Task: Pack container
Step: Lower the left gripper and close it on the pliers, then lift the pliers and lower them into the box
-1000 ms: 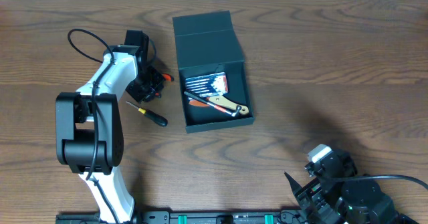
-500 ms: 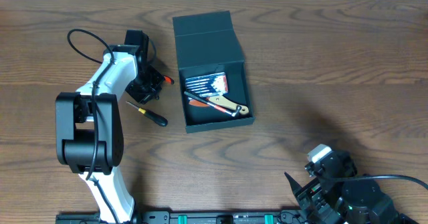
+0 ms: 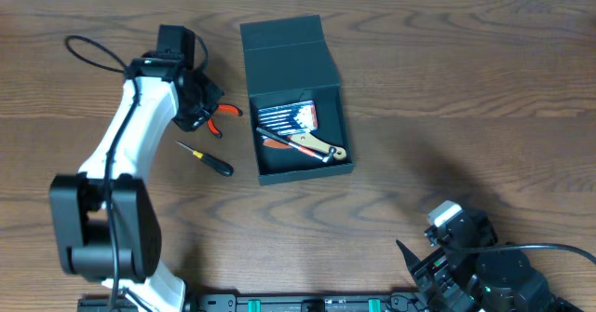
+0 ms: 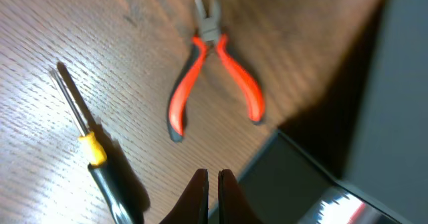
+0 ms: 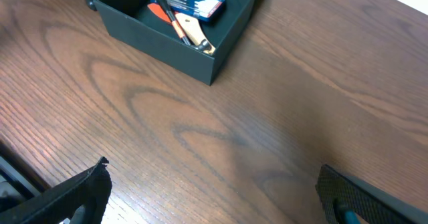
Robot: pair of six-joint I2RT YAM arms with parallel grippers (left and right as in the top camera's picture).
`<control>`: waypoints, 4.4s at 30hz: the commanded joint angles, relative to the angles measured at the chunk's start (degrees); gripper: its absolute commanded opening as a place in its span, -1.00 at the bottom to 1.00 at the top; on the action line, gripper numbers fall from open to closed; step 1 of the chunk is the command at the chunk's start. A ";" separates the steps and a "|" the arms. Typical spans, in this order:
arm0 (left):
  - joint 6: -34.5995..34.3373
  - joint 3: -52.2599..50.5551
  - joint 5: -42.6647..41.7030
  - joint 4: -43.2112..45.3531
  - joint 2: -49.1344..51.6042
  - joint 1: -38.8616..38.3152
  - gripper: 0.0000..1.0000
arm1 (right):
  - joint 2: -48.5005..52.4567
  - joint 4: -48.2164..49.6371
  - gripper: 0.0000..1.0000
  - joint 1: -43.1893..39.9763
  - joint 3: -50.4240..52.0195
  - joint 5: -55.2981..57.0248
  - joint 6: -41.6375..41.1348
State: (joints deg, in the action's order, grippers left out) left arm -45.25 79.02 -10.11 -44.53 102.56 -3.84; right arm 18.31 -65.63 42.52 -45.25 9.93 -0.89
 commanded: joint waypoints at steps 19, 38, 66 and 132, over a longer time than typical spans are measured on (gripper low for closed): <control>-0.96 0.76 3.65 0.04 11.58 0.24 0.35 | -0.24 -0.04 0.99 -0.33 0.09 0.31 -0.79; -1.62 0.79 1.57 0.24 16.94 0.31 -0.04 | -0.24 -0.04 0.99 -0.33 0.07 0.31 -0.79; -3.52 0.79 1.60 2.99 12.61 0.22 -0.89 | -0.24 -0.02 0.99 -0.33 0.07 0.31 -0.79; -42.10 0.79 -1.25 7.19 8.37 -31.28 -0.10 | -0.24 -0.02 0.99 -0.33 0.07 0.31 -0.79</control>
State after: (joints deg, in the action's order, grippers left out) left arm -87.20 79.53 -11.66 -37.28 111.63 -35.09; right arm 18.31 -65.63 42.52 -45.25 9.93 -0.89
